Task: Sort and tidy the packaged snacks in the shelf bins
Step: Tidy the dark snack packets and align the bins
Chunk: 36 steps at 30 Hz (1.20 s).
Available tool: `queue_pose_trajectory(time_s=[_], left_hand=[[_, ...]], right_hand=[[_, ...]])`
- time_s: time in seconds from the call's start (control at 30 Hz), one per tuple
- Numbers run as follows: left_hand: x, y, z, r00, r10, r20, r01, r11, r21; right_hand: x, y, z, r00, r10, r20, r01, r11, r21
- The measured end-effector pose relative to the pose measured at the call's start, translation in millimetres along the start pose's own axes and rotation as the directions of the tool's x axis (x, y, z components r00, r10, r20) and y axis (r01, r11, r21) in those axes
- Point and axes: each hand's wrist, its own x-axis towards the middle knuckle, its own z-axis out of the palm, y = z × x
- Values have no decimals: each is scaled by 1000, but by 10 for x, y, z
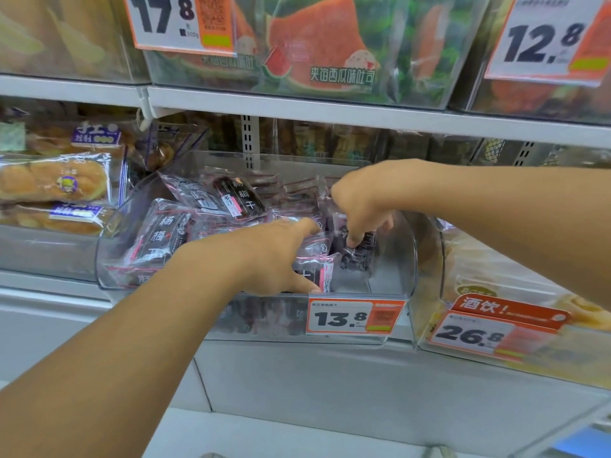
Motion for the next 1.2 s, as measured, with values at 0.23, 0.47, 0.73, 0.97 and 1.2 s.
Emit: queue_pose_trajectory(time_s=[0.23,0.47,0.73,0.97,1.2], left_hand=[[-30,-32,9,1000,-10,15,10,1000,6],[-36,-18,-6,999,-12,36,13,1000,-6],[-8,-24,-6,999,-18,42,19,1000,-9],[-271,-55,-139,994,49,-101,-61,991,-116],[-649,-689,-250,535,-486,-691,398,867,-301]], right_hand=[[223,56,53,998,-58,-1,58,995,-76],[234,93,215,983,-148,-105,147,989,-19],[139,-42,164,949,-196,-247,124,953,-278],[-120,-149,-80,949,-6,-314,-81,961,-264],[37,-649,-425,894,-110,-434,326,824,463]])
